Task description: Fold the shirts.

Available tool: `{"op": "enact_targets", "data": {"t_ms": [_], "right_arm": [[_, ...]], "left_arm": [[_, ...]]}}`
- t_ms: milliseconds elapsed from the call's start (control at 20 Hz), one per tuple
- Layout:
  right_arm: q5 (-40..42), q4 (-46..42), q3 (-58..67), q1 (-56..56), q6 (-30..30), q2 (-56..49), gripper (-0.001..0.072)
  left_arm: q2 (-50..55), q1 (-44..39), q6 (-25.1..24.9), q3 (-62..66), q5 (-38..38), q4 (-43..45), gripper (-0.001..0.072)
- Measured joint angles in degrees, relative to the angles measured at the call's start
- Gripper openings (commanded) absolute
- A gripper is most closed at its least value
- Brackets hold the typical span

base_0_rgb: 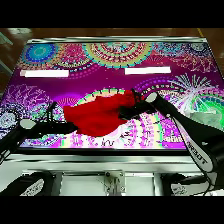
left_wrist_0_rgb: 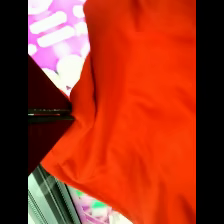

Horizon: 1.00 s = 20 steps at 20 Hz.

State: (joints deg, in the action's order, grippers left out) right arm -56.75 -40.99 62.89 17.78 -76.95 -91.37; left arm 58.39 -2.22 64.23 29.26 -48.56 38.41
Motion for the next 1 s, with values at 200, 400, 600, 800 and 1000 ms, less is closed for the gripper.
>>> {"op": "enact_targets", "data": {"t_ms": [200, 400, 600, 800, 1000], "right_arm": [[-8.85, 0.52, 10.36, -0.68, 7.39, 10.01, 0.0063], [-13.42, 0.72, 22.95, -0.92, 7.04, 24.28, 0.0063], [-12.96, -0.76, 31.23, -0.92, 1.05, 36.89, 0.0063], [-13.60, -3.76, 34.05, -0.90, -6.32, 44.41, 0.0063], [-21.18, -10.10, 34.82, -0.90, -12.70, 45.83, 0.0063]], "left_arm": [[-11.74, 1.55, -0.28, 11.74, -0.33, 0.22, 0.0036], [-23.30, 3.30, -0.28, 32.52, 2.25, 0.13, 0.0036], [-28.09, 4.02, 4.20, 50.71, 2.43, 1.55, 0.0036], [-29.16, 4.31, 10.56, 58.10, -3.63, 7.74, 0.0036], [-29.38, 4.33, 15.74, 57.90, -15.63, 17.16, 0.0036]]}}
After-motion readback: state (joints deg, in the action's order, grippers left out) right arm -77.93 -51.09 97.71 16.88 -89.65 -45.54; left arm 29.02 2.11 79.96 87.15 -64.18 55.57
